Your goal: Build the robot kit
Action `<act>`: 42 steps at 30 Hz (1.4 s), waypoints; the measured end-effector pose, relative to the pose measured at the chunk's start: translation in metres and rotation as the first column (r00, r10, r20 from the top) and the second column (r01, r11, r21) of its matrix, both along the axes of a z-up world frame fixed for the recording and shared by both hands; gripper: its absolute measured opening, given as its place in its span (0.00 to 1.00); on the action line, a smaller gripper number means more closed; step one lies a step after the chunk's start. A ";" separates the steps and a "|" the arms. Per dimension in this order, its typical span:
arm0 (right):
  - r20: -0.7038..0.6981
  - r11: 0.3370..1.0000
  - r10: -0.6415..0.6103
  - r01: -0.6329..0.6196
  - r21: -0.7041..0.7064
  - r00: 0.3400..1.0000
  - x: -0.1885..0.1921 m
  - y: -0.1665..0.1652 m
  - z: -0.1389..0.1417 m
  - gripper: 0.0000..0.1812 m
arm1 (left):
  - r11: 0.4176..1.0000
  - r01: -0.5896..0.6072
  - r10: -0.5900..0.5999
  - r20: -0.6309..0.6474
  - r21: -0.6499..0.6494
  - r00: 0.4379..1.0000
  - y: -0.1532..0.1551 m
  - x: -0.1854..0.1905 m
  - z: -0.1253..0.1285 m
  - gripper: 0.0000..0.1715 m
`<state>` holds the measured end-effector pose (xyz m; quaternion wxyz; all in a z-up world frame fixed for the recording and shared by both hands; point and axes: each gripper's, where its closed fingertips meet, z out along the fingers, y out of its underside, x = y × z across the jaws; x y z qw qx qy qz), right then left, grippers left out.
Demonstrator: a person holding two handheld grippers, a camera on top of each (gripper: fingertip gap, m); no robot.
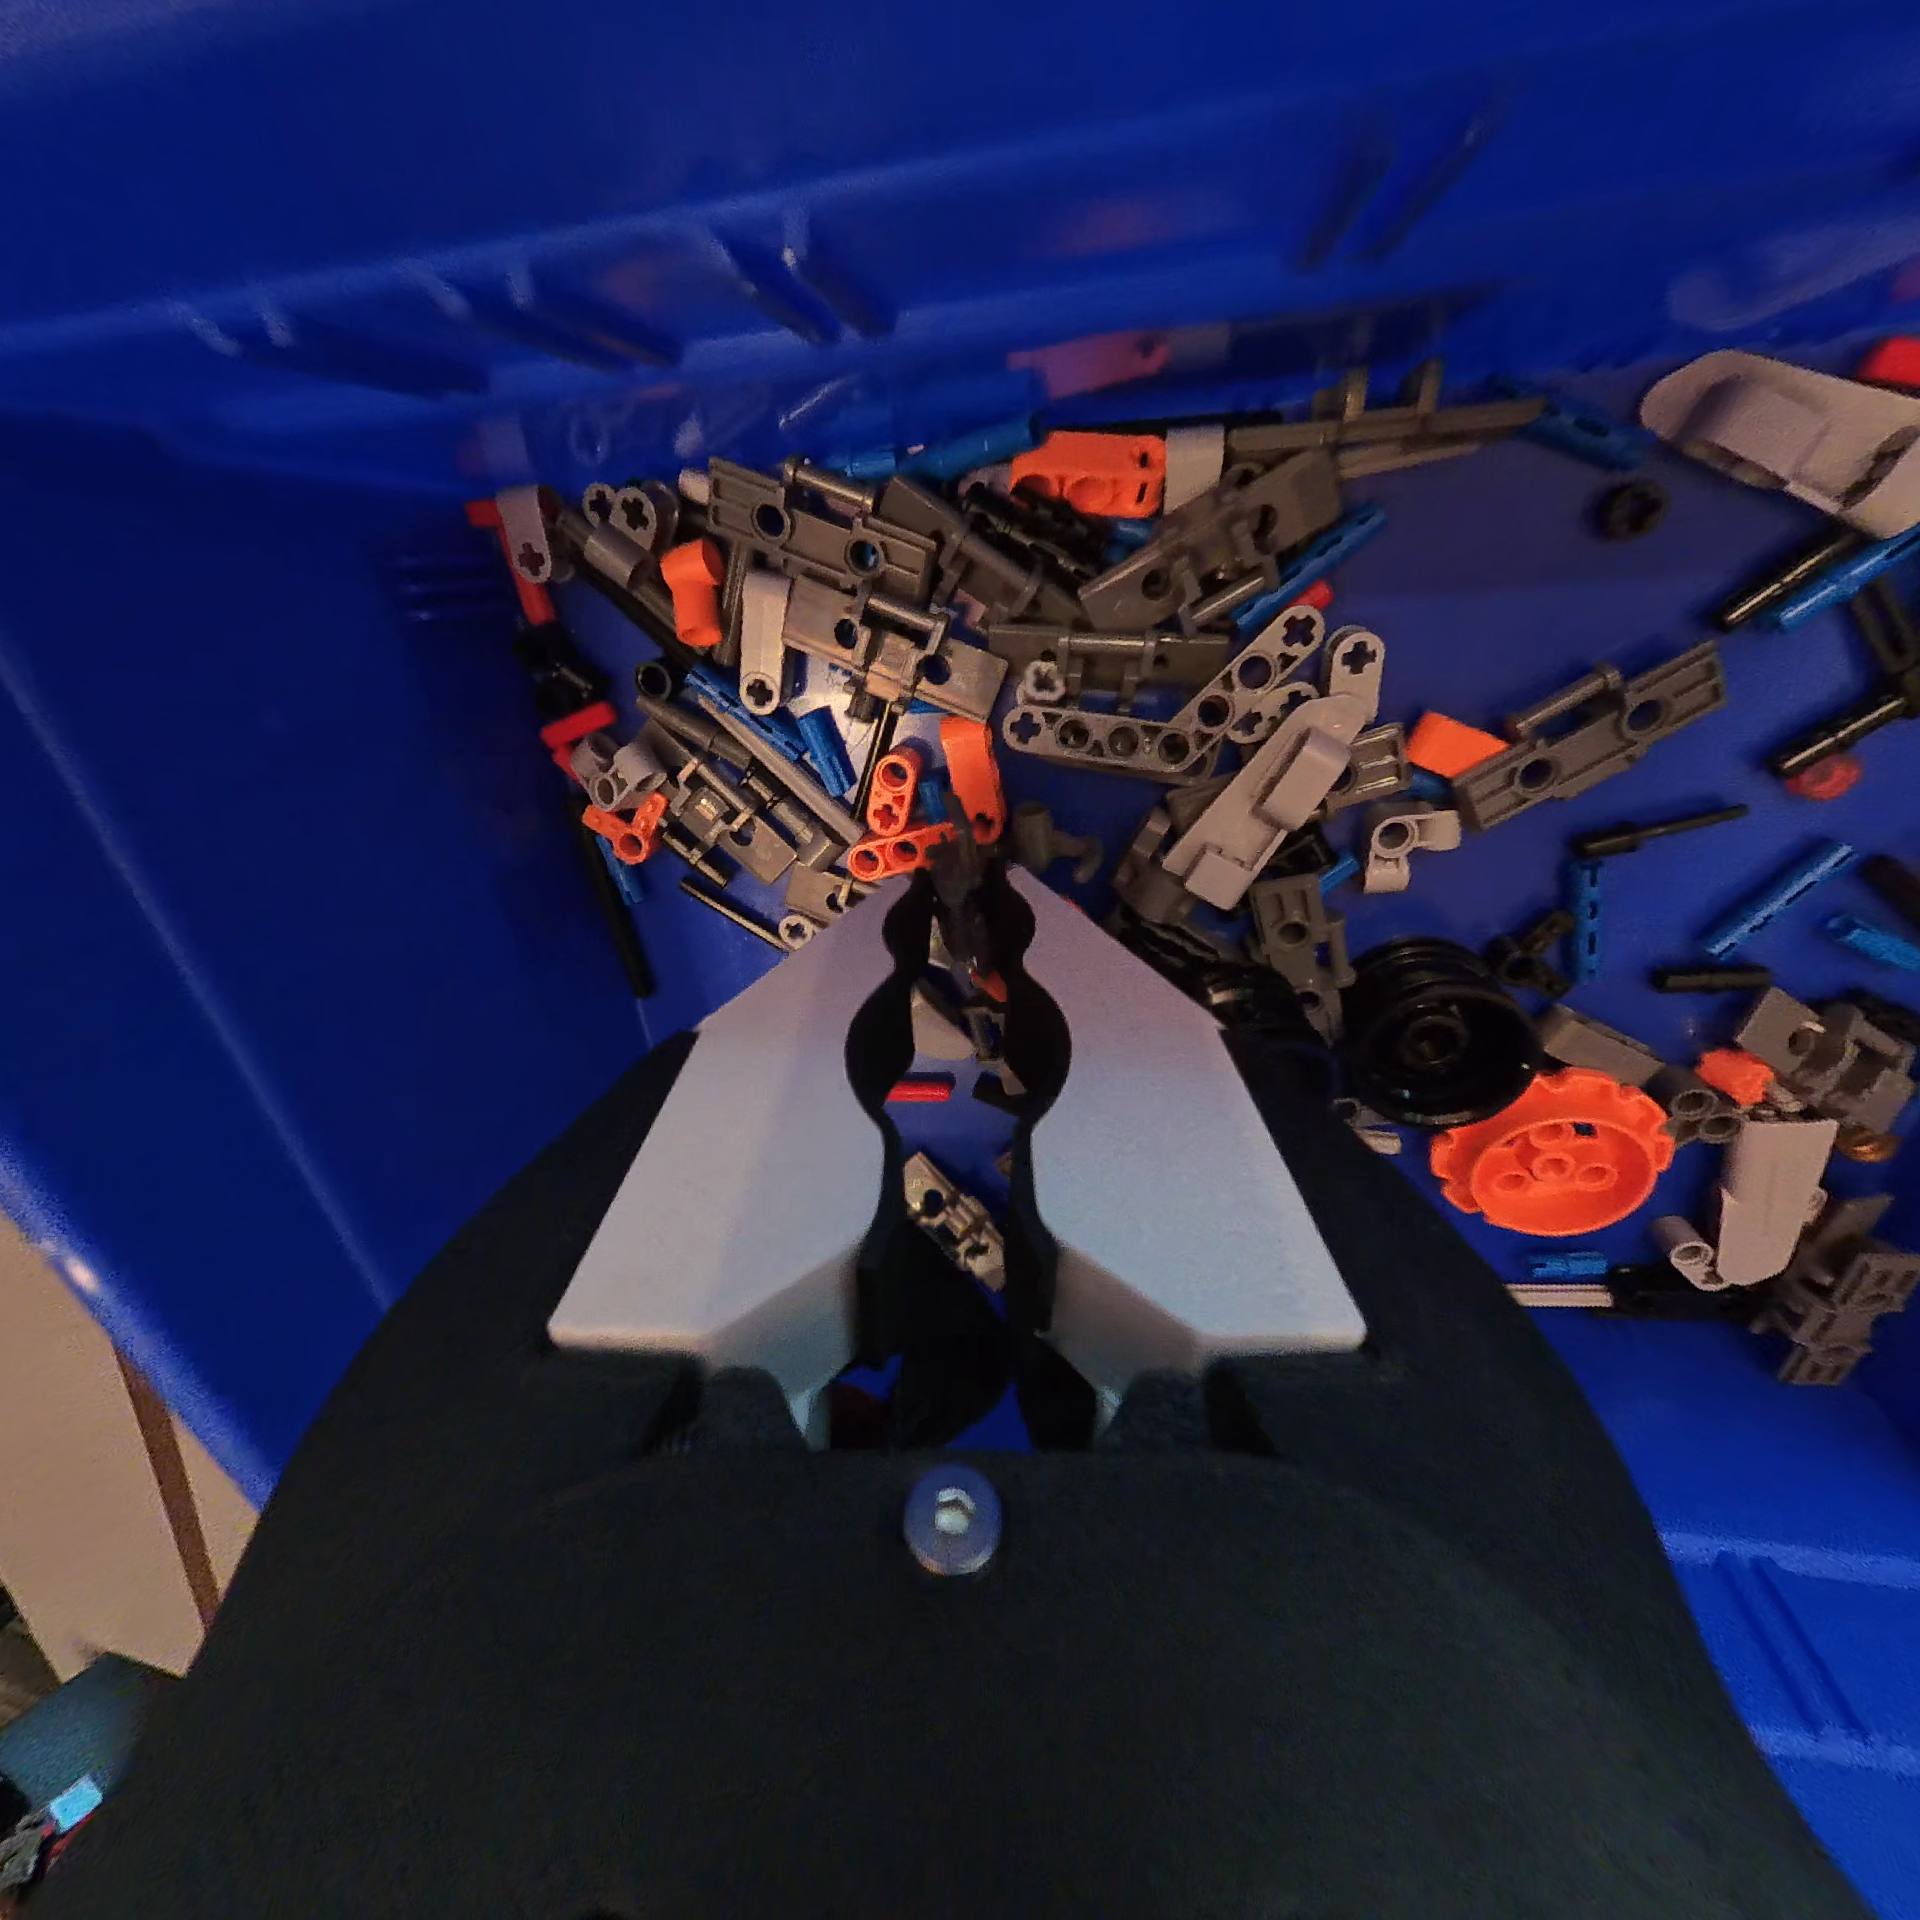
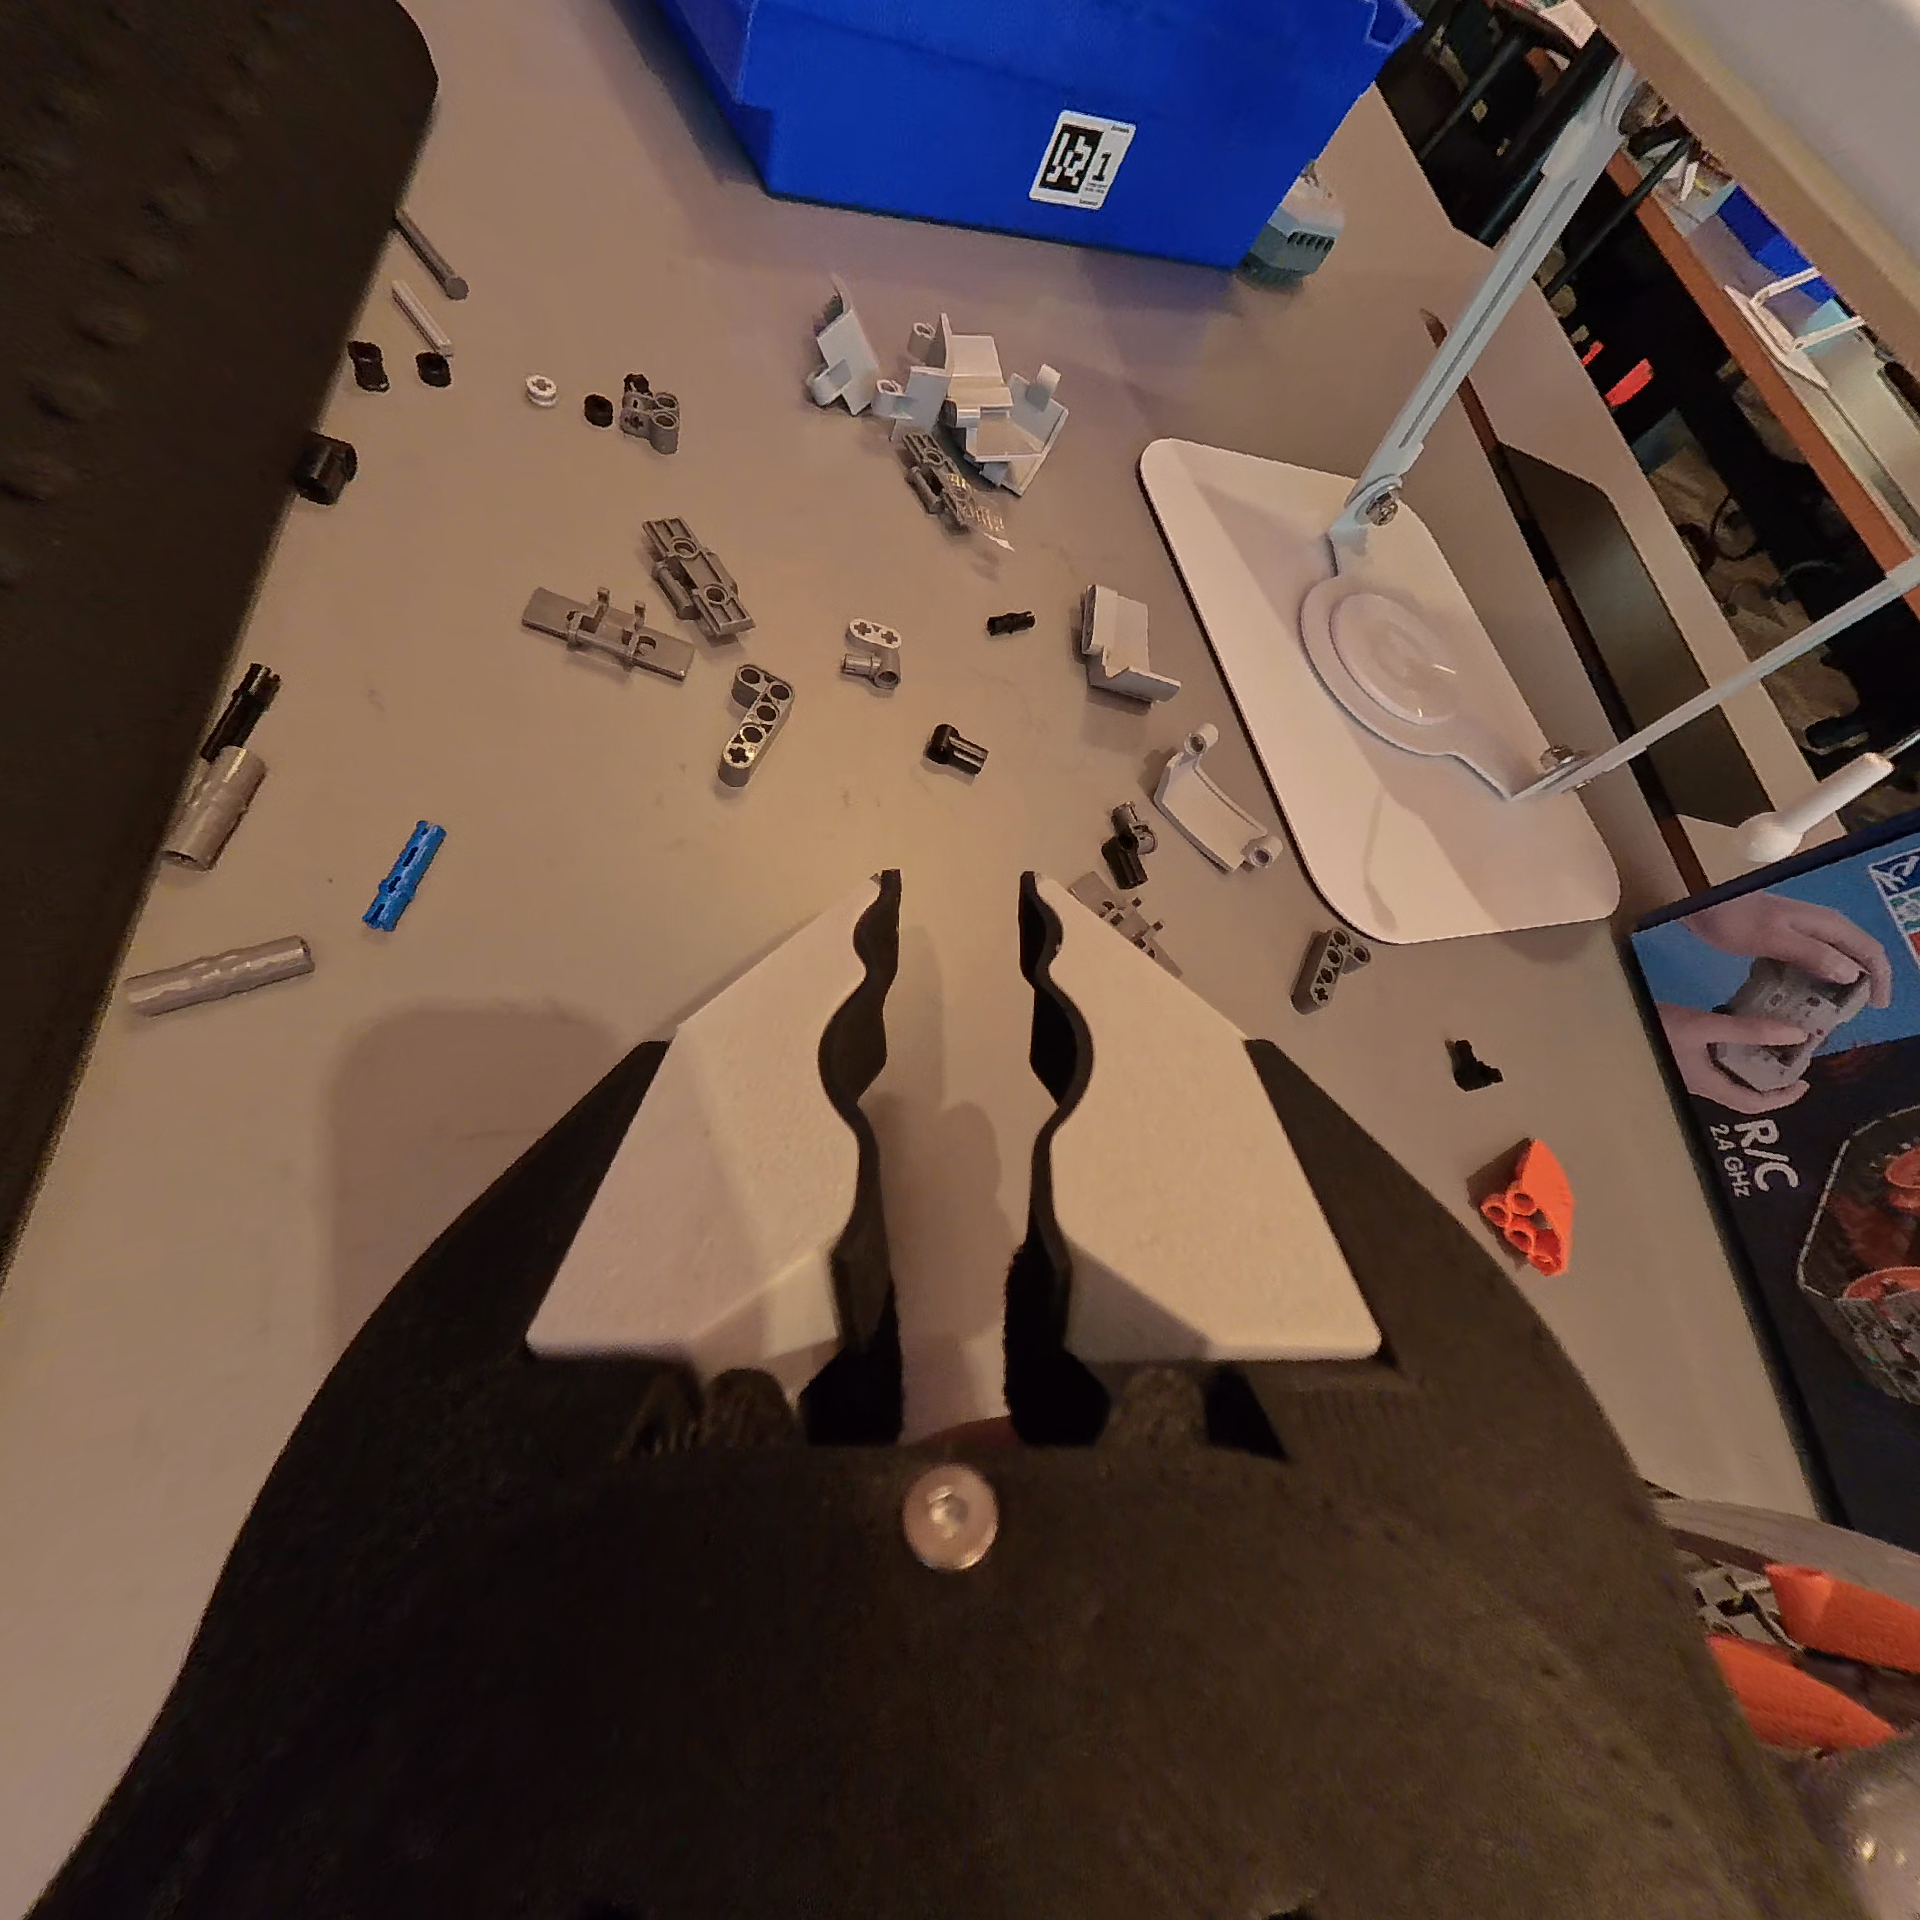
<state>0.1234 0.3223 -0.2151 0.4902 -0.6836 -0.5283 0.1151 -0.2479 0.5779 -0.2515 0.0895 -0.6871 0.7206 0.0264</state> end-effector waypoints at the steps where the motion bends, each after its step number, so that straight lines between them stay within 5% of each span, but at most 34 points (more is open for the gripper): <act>1: 0.000 1.000 0.000 0.000 0.001 1.000 0.000 0.000 0.000 0.11 | 1.000 -0.007 0.007 0.006 0.008 1.000 0.000 0.000 0.004 0.06; 6: -0.012 1.000 0.004 -0.004 0.008 1.000 -0.001 -0.001 0.005 0.11 | 1.000 0.006 -0.008 0.155 0.018 0.988 -0.023 0.023 0.054 0.06; 11: -0.011 1.000 0.007 -0.006 0.013 1.000 -0.002 -0.002 0.007 0.11 | 0.990 0.134 -0.142 0.324 0.047 0.935 -0.081 0.068 0.117 0.05; 14: -0.010 1.000 0.009 -0.009 0.020 1.000 -0.003 -0.003 0.008 0.11 | 0.972 0.227 -0.236 0.337 0.069 0.912 -0.121 0.100 0.129 0.06; 18: -0.009 0.999 0.015 -0.015 0.029 1.000 -0.005 -0.005 0.011 0.11 | 0.945 0.319 -0.325 0.332 0.073 0.886 -0.182 0.163 0.115 0.05; 25: 0.000 0.999 0.031 -0.031 0.030 1.000 -0.008 -0.008 0.010 0.11 | 0.909 0.413 -0.414 0.241 0.054 0.878 -0.250 0.249 0.027 0.06; 29: -0.001 0.999 0.034 -0.034 0.039 0.999 -0.008 -0.009 0.014 0.11 | 0.913 0.401 -0.405 0.249 0.070 0.880 -0.253 0.268 -0.001 0.12; 32: -0.002 0.999 0.033 -0.032 0.039 0.999 -0.006 -0.009 0.014 0.11 | 0.922 0.372 -0.386 0.266 0.103 0.883 -0.247 0.264 0.008 0.20; 37: -0.009 0.999 0.029 -0.029 0.037 1.000 -0.004 -0.008 0.015 0.11 | 0.948 0.279 -0.314 0.328 0.152 0.891 -0.210 0.205 0.098 0.15; 40: -0.016 0.999 0.029 -0.028 0.034 0.999 -0.004 -0.008 0.015 0.11 | 0.966 0.043 -0.134 0.348 0.256 0.928 -0.131 0.135 0.156 0.12; 42: -0.017 0.999 0.030 -0.029 0.028 0.999 -0.005 -0.008 0.014 0.11 | 0.965 -0.138 0.052 0.348 0.225 0.936 -0.079 0.084 0.164 0.17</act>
